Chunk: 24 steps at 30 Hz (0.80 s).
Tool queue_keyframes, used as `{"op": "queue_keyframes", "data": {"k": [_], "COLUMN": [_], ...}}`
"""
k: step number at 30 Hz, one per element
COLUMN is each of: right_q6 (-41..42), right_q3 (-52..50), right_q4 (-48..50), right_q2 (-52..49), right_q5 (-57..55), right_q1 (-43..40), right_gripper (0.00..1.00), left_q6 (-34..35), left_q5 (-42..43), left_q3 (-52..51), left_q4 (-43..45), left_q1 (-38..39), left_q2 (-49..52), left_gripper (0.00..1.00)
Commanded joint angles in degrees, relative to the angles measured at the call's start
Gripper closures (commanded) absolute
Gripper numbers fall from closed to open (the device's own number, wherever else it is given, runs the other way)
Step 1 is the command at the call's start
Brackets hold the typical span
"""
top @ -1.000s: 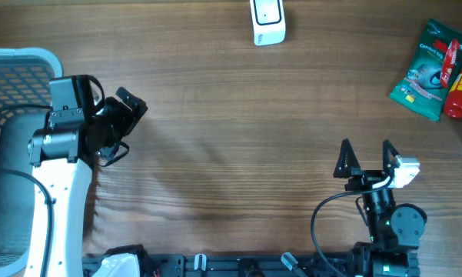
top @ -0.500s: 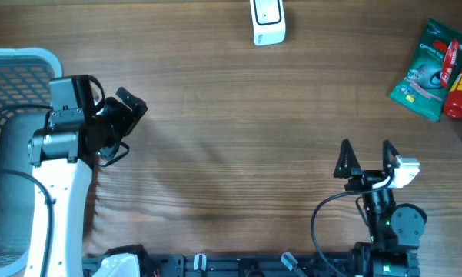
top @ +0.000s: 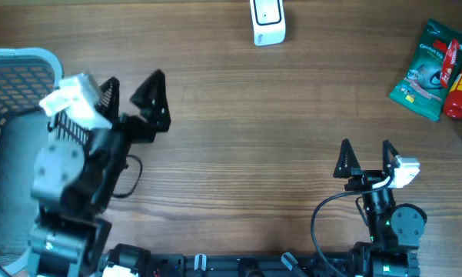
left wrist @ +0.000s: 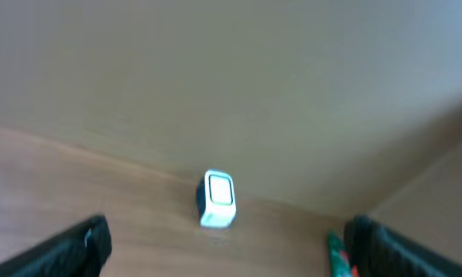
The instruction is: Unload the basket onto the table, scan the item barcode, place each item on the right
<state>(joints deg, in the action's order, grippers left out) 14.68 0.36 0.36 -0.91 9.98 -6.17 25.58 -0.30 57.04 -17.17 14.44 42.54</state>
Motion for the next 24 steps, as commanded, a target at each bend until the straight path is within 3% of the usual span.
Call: {"op": "queue_keyframes", "data": {"k": [1, 9, 15, 24], "right_q6": [-1.0, -1.0, -1.0, -1.0], "right_q3": [-0.1, -0.1, -0.1, -0.1], "right_q4": [0.2, 0.2, 0.2, 0.2], "right_q2": [0.6, 0.6, 0.6, 0.6], "right_q5": [-1.2, -1.2, -1.2, -1.2], "right_q1": [0.2, 0.2, 0.2, 0.2], "right_gripper": [0.0, 0.0, 0.0, 0.0], "left_q6": [-6.4, -8.8, -10.8, -12.1], "left_q5": [3.8, 9.9, 9.7, 6.8], "left_q3": [-11.6, -33.3, -46.5, -54.7], "left_q4": [7.9, 14.7, 24.3, 25.1], "left_q1": [-2.5, -7.6, -8.9, -12.4], "left_q2": [-6.9, -30.5, -38.0, -42.4], "left_gripper": [0.0, 0.0, 0.0, 0.0]}}
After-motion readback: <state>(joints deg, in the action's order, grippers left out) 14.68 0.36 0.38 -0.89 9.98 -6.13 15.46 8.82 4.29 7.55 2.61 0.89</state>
